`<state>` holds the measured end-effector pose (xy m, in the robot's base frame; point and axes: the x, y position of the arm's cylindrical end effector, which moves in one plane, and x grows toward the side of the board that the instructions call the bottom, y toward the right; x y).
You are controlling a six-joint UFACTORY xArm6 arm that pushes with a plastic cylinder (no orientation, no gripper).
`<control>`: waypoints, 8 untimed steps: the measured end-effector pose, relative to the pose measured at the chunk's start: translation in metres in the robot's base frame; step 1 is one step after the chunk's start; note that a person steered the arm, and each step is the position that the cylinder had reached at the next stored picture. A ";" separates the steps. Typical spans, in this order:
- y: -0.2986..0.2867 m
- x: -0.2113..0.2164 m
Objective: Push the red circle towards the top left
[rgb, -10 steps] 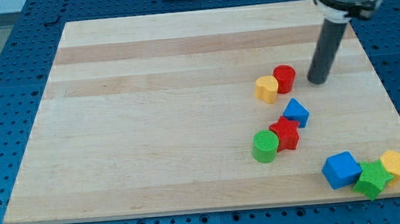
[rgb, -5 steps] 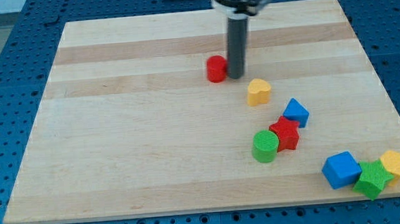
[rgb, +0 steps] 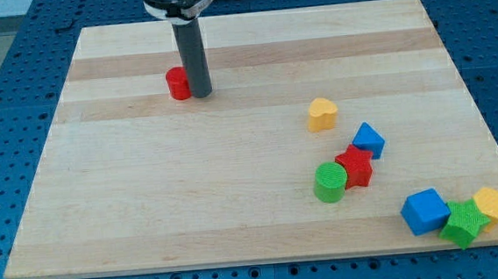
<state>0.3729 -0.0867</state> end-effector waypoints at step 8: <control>-0.100 -0.111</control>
<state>0.2618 -0.1866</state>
